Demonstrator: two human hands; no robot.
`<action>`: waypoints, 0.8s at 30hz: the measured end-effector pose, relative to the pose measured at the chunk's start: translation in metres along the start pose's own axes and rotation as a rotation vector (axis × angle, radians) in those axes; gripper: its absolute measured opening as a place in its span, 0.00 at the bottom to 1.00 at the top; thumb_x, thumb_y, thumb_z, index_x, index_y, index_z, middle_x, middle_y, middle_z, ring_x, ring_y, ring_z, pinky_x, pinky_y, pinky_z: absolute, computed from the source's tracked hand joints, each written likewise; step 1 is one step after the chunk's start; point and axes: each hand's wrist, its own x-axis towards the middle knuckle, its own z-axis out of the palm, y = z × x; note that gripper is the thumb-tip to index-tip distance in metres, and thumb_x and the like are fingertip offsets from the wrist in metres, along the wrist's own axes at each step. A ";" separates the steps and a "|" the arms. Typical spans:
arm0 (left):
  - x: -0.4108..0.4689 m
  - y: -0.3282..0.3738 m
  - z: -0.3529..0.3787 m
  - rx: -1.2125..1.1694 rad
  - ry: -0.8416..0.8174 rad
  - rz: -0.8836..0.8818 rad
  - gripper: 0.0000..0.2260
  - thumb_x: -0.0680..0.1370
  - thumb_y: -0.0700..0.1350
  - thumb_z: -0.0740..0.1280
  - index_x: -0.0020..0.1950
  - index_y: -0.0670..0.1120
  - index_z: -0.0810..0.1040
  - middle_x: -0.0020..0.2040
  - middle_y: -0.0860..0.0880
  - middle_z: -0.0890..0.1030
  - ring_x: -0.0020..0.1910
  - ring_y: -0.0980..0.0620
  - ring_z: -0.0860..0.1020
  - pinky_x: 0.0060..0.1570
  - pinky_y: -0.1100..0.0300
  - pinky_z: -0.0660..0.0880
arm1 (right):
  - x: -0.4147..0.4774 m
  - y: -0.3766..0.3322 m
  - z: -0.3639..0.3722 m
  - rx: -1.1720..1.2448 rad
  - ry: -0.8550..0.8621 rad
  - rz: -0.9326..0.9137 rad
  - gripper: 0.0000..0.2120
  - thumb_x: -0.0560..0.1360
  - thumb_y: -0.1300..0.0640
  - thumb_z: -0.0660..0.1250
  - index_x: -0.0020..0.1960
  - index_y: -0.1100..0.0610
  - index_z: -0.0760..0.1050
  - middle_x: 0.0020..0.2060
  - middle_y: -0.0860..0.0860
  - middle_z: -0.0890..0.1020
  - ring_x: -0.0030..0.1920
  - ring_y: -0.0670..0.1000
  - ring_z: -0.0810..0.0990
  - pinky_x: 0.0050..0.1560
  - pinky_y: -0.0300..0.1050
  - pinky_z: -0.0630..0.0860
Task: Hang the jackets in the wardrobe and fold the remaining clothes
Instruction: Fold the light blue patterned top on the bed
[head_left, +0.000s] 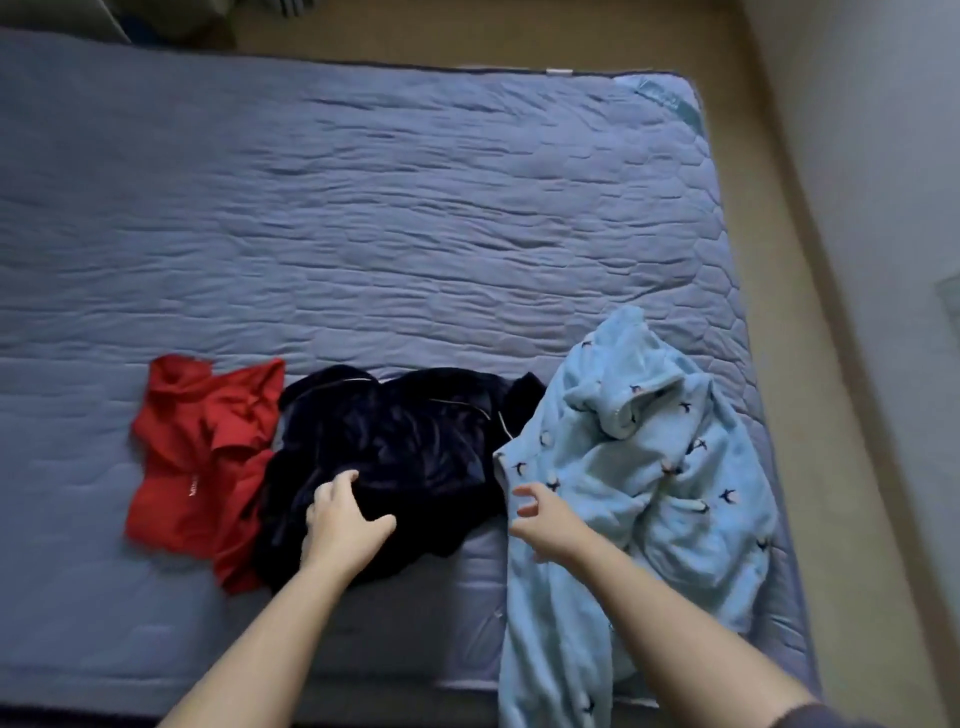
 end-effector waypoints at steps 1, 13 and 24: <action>0.020 -0.014 -0.001 0.065 0.089 0.013 0.39 0.67 0.53 0.74 0.74 0.52 0.59 0.76 0.45 0.57 0.73 0.43 0.58 0.68 0.44 0.63 | 0.021 -0.003 0.022 0.079 -0.020 0.022 0.28 0.75 0.54 0.66 0.73 0.49 0.60 0.62 0.51 0.70 0.48 0.49 0.75 0.37 0.40 0.76; 0.190 -0.134 0.058 -0.577 -0.328 0.043 0.39 0.59 0.55 0.76 0.66 0.46 0.68 0.57 0.47 0.80 0.56 0.51 0.78 0.60 0.58 0.74 | 0.187 0.007 0.149 0.512 0.280 -0.053 0.29 0.74 0.54 0.70 0.72 0.49 0.63 0.63 0.51 0.76 0.63 0.53 0.76 0.65 0.54 0.72; 0.135 -0.175 -0.113 -0.943 0.140 0.091 0.18 0.73 0.36 0.72 0.61 0.42 0.72 0.51 0.47 0.79 0.47 0.53 0.78 0.48 0.61 0.74 | 0.122 -0.166 0.256 0.683 -0.070 -0.154 0.11 0.77 0.60 0.62 0.58 0.52 0.74 0.47 0.52 0.83 0.44 0.48 0.83 0.42 0.41 0.78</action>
